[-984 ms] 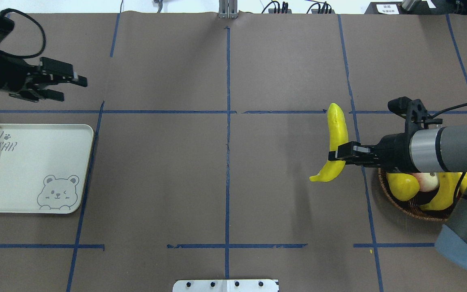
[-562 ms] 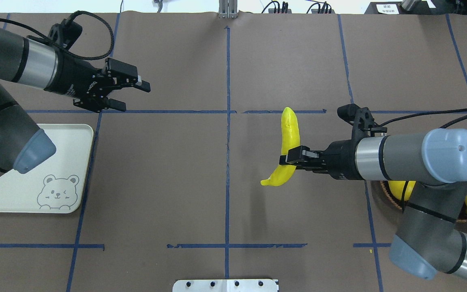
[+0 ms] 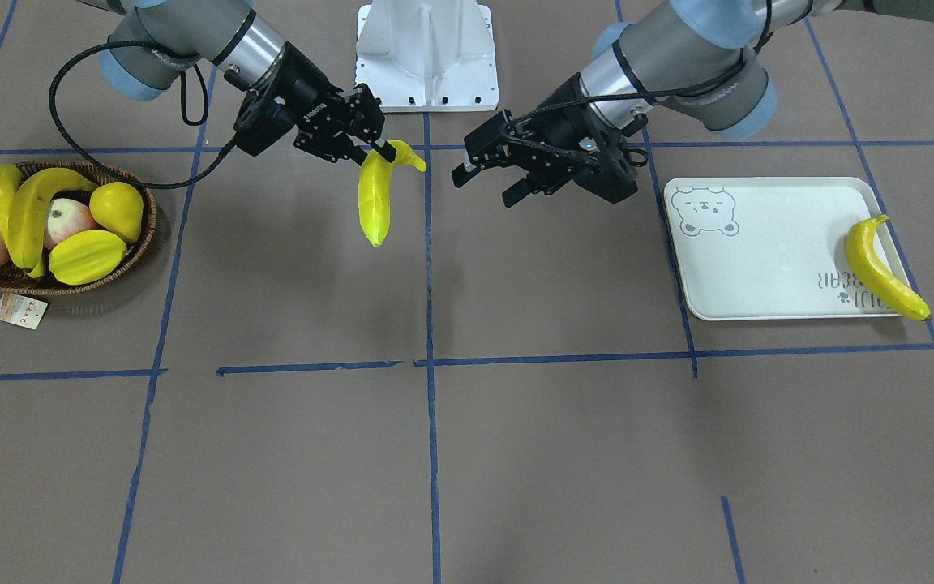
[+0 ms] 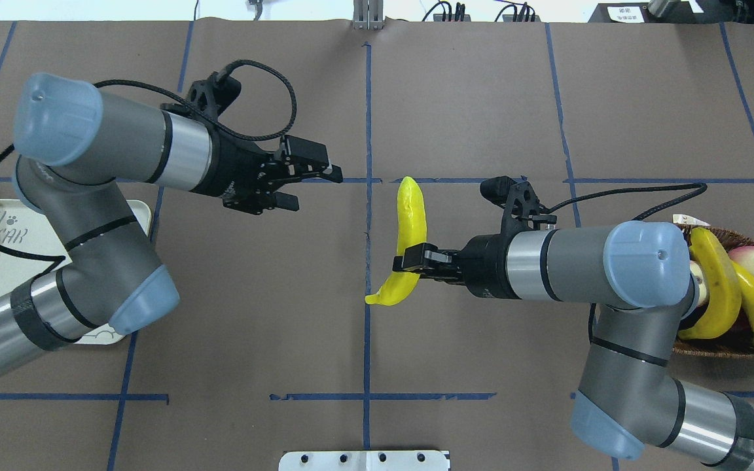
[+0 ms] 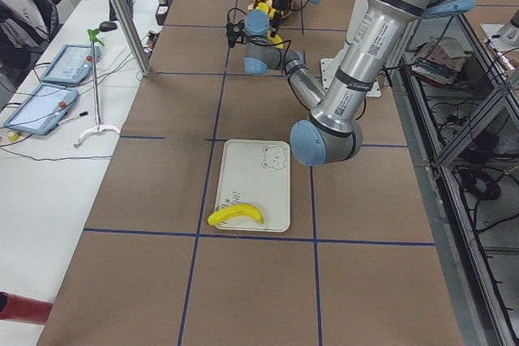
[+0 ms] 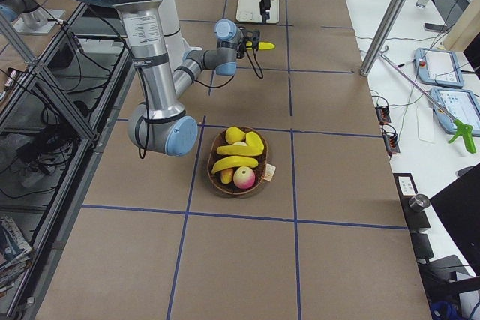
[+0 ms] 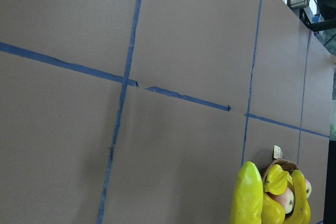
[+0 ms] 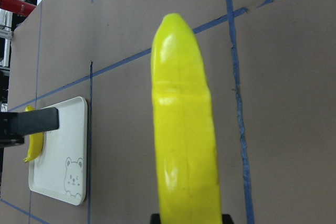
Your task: Transfer all bananas from basket to plate
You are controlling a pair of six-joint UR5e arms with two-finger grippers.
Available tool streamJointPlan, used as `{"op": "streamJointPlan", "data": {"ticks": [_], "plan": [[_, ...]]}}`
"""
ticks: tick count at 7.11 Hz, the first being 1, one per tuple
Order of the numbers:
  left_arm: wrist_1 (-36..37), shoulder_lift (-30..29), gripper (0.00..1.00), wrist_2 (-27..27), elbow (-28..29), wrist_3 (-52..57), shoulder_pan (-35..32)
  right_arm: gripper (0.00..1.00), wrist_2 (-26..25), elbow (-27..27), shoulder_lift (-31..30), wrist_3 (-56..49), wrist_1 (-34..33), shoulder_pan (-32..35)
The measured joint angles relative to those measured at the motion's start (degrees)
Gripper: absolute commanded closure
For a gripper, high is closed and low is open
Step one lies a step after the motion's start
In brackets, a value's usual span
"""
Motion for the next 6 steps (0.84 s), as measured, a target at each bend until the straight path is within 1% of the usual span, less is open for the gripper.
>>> {"op": "streamJointPlan", "data": {"ticks": [2,4,5,6], "plan": [[3.2,-3.0,0.08,4.3,0.4,0.0,3.7,0.95,-2.3,-0.3,1.4,0.0,-0.3,-1.8],[4.3,-4.1,0.10,6.2,1.0,0.1,5.3,0.95,-3.2,-0.3,1.7,0.0,-0.2,-2.4],[4.4,-4.5,0.16,6.7,2.0,0.2,5.8,0.94,-3.2,-0.3,2.1,0.0,-0.2,-2.6],[4.4,-4.8,0.25,7.3,2.7,0.2,6.2,0.94,-3.3,-0.3,2.7,0.0,-0.3,-2.8]]}}
